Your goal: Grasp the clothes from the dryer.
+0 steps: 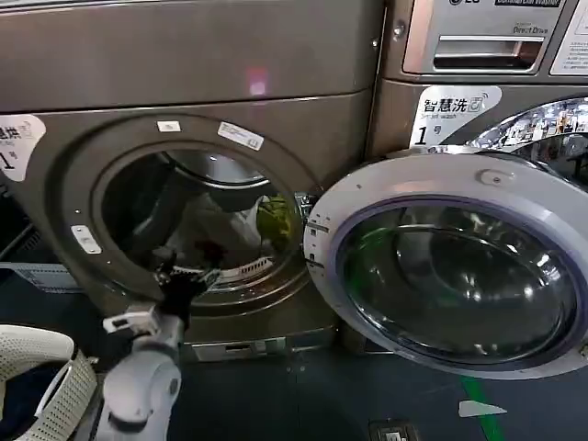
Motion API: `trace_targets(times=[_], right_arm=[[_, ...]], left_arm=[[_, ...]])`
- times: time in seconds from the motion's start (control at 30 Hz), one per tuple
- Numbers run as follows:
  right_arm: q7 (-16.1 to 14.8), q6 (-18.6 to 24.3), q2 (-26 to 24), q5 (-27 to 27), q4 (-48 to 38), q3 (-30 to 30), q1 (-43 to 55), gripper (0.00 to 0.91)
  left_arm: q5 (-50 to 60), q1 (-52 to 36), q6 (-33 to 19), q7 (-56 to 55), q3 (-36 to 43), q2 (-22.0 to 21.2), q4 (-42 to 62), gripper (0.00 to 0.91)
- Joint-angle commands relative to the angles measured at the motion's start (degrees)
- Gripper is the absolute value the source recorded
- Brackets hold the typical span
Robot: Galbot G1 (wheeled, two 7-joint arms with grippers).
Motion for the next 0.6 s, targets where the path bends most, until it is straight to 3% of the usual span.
trace_targets(times=[0.03,0.6], right_arm=[[0.50,-0.06,0.14,-2.28,-0.04,0.09,-0.18,0.907],[-1.32,1.18,0.24,-2.50,-0.16,0.82,-0.51,0.907]], left_arm=[[0.58,-15.70,-0.82,-0.31,2.38,-0.11,16.41,0.907],[5.71,-34.06,-6.68,-1.57,4.53,-3.12,42.36,0.907]])
